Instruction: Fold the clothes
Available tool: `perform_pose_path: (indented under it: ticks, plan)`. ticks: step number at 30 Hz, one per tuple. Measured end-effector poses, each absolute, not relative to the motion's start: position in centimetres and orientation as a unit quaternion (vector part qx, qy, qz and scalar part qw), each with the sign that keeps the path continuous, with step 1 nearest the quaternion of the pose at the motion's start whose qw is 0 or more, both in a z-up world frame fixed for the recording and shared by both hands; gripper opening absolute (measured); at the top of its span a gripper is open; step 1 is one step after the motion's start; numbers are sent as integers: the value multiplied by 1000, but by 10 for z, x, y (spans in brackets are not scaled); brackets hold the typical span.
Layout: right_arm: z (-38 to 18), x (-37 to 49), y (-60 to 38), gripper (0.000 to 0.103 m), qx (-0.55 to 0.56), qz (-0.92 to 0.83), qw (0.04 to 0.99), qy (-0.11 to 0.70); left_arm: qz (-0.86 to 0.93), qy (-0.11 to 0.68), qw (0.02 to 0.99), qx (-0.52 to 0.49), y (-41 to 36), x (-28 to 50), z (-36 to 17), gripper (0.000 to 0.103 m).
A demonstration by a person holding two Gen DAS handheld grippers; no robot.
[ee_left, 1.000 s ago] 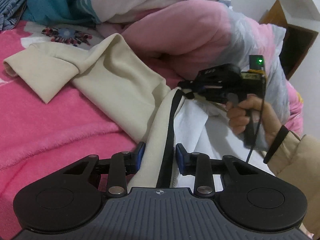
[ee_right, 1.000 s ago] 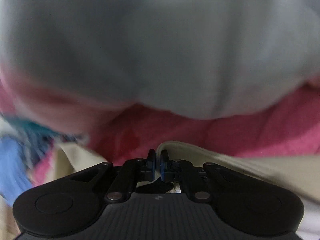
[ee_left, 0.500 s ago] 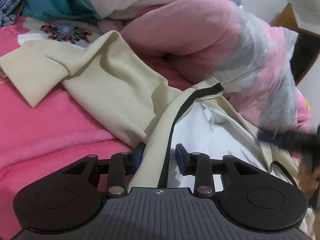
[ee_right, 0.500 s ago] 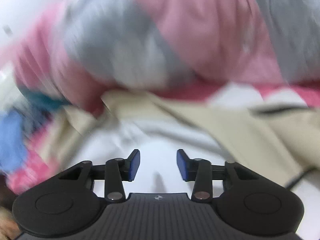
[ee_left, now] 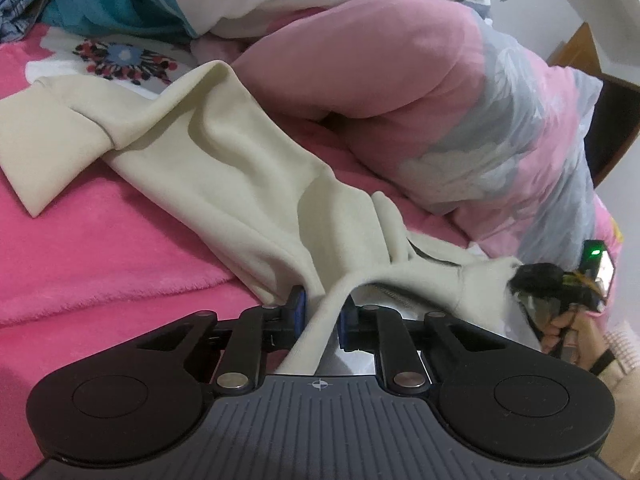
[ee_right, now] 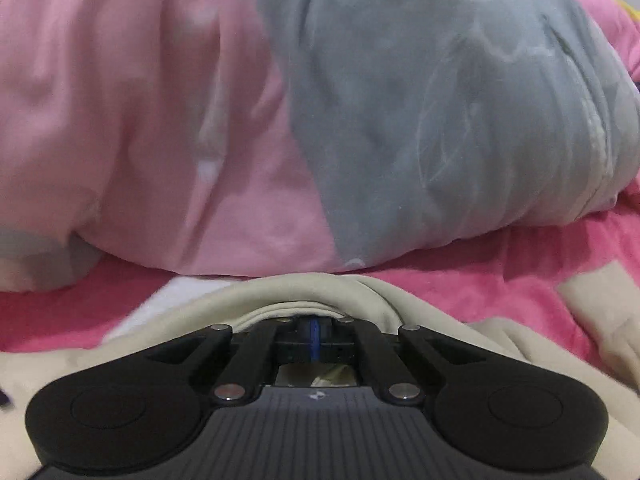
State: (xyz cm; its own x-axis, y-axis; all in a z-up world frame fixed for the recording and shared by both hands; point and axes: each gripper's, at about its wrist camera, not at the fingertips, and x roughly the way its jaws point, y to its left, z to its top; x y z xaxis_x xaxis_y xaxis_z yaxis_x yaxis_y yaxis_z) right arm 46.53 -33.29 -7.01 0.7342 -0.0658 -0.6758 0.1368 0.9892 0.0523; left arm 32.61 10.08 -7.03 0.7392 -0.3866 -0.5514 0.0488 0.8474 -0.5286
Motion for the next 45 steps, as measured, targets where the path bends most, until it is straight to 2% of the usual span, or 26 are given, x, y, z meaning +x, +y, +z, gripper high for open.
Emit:
perform_pose_path:
  ticks: [4, 6, 11, 16, 21, 23, 26, 29, 31, 34, 35, 36, 37, 38, 39, 41, 43, 45]
  plan:
    - [-54, 421, -314, 6, 39, 36, 925, 376, -124, 337, 895, -266, 106, 327, -73, 14]
    - [-51, 399, -292, 17, 16, 84, 915, 394, -125, 333, 895, -268, 107, 326, -73, 14]
    - [-77, 392, -227, 17, -45, 176, 877, 445, -123, 315, 905, -257, 106, 322, -71, 14]
    - [-88, 448, -209, 15, -49, 124, 907, 399, -123, 312, 911, -239, 103, 320, -71, 17]
    - [-92, 500, -204, 9, -13, 97, 918, 383, -131, 316, 912, -228, 99, 321, -72, 30]
    - [-89, 498, -200, 9, -20, 90, 918, 387, -128, 315, 914, -222, 98, 320, -72, 31]
    - [-73, 483, -202, 15, -12, 85, 905, 416, -123, 311, 914, -230, 103, 319, -70, 31]
    - [-47, 439, -209, 15, 25, 170, 877, 449, -119, 307, 913, -239, 107, 318, -69, 31]
    - [-40, 401, -194, 15, -20, 225, 860, 457, -116, 306, 914, -240, 108, 318, -68, 31]
    - [-60, 343, -166, 14, -198, 243, 827, 467, -116, 303, 916, -237, 109, 316, -67, 31]
    - [-72, 329, -163, 16, -262, 225, 815, 465, -116, 302, 916, -237, 110, 315, -67, 31]
    - [-78, 323, -170, 27, -305, 198, 819, 443, -117, 301, 916, -238, 111, 314, -67, 31]
    - [-77, 331, -188, 27, -283, 172, 830, 448, -117, 300, 916, -240, 112, 313, -66, 31]
    - [-77, 339, -205, 37, -261, 146, 840, 453, -118, 300, 915, -241, 113, 313, -66, 31]
    - [-76, 347, -223, 51, -238, 120, 848, 458, -120, 300, 915, -243, 113, 313, -66, 31]
    - [-73, 356, -237, 51, -231, 74, 857, 455, -120, 300, 915, -242, 113, 313, -66, 31]
    - [-68, 360, -233, 44, -251, 35, 860, 443, -120, 301, 915, -240, 113, 312, -66, 31]
    - [-52, 349, -219, 41, -242, 47, 869, 429, -123, 300, 915, -240, 113, 311, -65, 31]
